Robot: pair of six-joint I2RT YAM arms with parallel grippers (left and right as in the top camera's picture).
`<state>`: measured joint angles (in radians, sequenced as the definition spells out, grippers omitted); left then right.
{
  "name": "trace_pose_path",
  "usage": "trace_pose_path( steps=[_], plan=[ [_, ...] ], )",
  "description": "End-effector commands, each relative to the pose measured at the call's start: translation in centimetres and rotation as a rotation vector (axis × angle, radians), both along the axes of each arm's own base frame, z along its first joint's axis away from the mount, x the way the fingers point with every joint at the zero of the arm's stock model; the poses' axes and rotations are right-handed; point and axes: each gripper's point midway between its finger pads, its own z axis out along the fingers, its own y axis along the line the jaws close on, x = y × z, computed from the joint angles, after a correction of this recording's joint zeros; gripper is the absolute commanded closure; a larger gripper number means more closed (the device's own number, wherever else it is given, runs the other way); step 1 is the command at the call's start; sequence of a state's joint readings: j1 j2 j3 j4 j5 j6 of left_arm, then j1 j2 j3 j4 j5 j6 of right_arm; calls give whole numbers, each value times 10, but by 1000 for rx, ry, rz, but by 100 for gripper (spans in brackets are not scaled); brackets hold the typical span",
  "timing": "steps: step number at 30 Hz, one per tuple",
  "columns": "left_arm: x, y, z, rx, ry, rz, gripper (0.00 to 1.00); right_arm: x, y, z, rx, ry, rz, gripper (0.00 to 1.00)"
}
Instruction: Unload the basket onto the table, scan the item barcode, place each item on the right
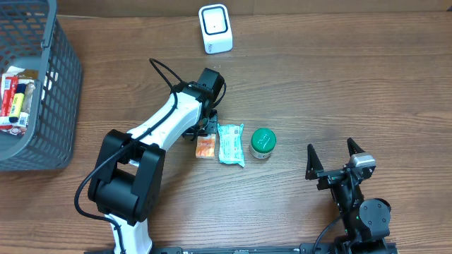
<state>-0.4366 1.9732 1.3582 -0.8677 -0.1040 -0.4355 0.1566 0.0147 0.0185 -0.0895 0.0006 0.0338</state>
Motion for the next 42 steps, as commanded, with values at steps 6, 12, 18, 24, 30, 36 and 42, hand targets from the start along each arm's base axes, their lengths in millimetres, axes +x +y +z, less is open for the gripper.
trace_pose_path(
  steps=[6,12,18,24,30,36,42],
  plan=[
    [-6,-14,-1,-75,36,-35,96,0,-3,-1,9,-5,-13,0],
    [5,6,20,-4,9,15,94,0,-3,-1,9,-5,-13,0],
    [-7,13,25,15,65,46,89,0,-3,-1,9,-5,-13,0],
    [-33,20,12,50,148,64,87,0,-3,-1,9,-5,-12,0],
    [-54,29,-3,79,211,62,85,0,-3,-1,9,-5,-13,0],
    [-64,22,-9,37,246,63,84,0,-3,-1,9,-5,-12,0],
    [-62,10,-10,-31,248,61,84,0,-3,-1,9,-5,-12,0]
  ],
)
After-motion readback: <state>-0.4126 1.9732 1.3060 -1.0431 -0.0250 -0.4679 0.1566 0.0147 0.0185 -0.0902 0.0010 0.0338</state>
